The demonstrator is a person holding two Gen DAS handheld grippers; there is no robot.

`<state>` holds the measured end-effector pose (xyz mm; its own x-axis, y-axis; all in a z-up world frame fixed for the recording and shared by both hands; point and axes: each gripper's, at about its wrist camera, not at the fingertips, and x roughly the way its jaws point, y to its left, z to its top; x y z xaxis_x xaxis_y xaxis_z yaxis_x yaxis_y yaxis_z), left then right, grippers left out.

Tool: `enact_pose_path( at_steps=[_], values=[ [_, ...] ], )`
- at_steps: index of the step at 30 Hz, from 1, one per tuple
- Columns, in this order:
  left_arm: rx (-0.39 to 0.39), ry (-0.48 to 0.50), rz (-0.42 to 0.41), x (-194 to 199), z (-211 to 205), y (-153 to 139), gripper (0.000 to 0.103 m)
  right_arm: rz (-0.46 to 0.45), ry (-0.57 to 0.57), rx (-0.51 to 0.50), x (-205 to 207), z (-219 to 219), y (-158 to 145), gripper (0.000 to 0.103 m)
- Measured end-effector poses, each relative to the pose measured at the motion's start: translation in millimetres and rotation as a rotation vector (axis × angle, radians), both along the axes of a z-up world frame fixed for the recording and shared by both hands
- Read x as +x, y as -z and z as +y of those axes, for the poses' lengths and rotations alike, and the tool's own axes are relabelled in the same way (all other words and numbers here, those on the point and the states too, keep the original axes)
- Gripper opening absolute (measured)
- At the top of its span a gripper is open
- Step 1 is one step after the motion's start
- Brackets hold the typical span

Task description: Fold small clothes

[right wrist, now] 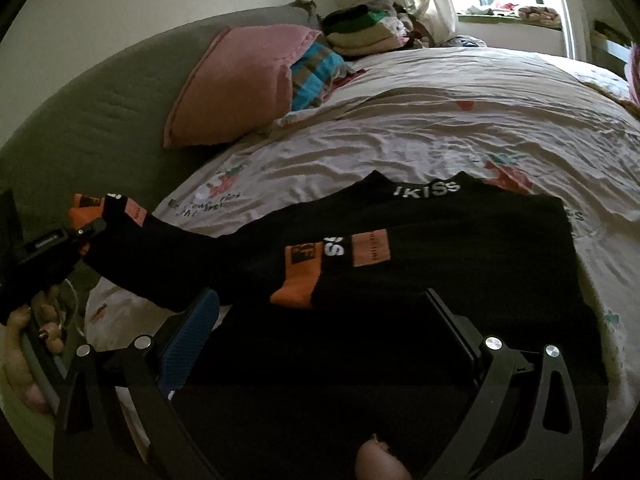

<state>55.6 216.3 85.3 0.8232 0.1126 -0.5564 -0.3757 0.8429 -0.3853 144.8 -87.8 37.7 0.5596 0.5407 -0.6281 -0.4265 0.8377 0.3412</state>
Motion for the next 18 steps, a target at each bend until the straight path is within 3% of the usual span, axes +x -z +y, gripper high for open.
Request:
enact_pose_path(
  at_steps=[18],
  values=[
    [-0.042,0.149,0.018,42.3,-54.6,-5.3,0.007,-0.009,0.14,0.046,7.5,-70.6,-4.1,0.098]
  ],
)
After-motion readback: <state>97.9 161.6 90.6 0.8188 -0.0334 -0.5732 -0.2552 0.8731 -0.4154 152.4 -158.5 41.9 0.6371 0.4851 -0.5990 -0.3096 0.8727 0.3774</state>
